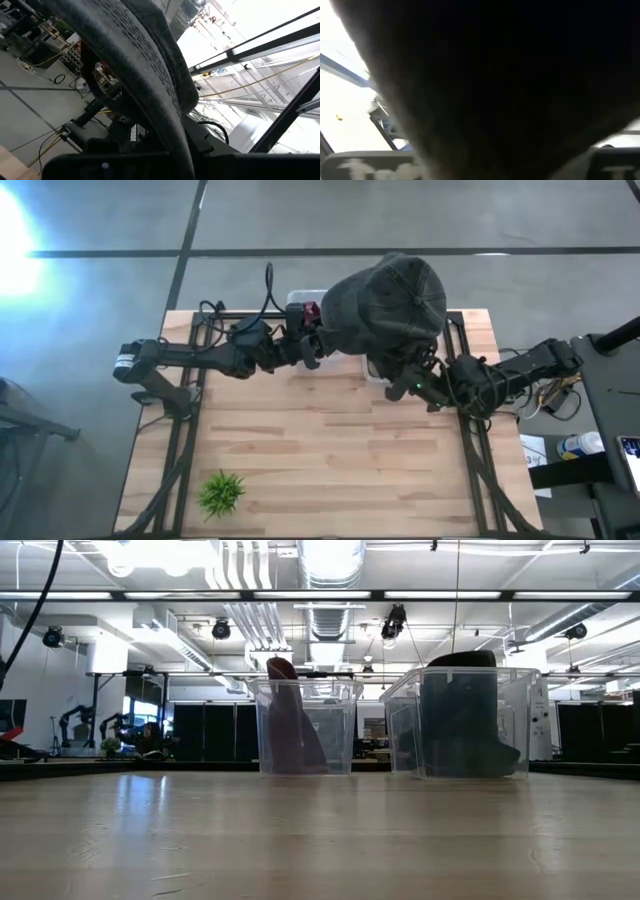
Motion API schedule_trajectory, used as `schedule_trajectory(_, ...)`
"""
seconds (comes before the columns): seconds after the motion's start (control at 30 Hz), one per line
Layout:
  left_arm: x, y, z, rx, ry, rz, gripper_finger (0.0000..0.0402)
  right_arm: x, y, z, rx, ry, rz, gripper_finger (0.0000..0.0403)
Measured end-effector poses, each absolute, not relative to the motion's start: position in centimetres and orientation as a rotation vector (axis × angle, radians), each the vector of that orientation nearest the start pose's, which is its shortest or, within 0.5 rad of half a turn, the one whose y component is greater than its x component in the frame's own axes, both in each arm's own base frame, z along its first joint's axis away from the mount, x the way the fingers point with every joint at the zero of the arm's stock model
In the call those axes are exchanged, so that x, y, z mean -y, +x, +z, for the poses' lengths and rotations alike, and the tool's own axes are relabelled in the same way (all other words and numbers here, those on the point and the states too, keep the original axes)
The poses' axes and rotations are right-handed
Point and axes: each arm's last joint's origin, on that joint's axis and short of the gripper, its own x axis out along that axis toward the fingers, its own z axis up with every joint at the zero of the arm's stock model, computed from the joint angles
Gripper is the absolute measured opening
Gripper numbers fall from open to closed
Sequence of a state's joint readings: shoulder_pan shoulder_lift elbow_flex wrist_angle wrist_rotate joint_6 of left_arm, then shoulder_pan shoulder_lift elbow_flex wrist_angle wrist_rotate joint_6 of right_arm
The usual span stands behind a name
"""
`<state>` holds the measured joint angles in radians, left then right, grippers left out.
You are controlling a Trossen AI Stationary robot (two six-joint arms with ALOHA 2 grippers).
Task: Pick & Place hat
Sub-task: Put the black cap into the right transparent bin
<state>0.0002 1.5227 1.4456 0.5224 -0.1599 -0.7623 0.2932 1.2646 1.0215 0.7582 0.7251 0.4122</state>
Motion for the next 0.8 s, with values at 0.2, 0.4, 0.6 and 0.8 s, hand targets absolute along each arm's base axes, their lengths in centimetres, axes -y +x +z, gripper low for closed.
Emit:
schedule_trajectory(0.2, -0.2, 34.4, 44.8, 0.464, -0.748, -0.019, 0.004, -6.0, 26.5, 39.9, 0.539, 0.645, -0.329, 0.0033)
schedule_trajectory(0.4, 0.4, 34.4, 44.7, 0.459, -0.725, 0.028, 0.0114, -6.0, 26.4, 40.0, 0.543, 0.643, -0.343, 0.0013)
schedule_trajectory(0.6, 1.4, 34.2, 43.5, 0.26, -0.658, 0.078, 0.017, -5.7, 25.2, 40.3, 0.465, 0.582, -0.417, 0.0011)
schedule_trajectory(0.8, 3.2, 32.4, 40.7, -0.055, -0.593, 0.154, 0.0181, -4.6, 21.1, 38.2, 0.144, 0.551, -0.645, 0.0012)
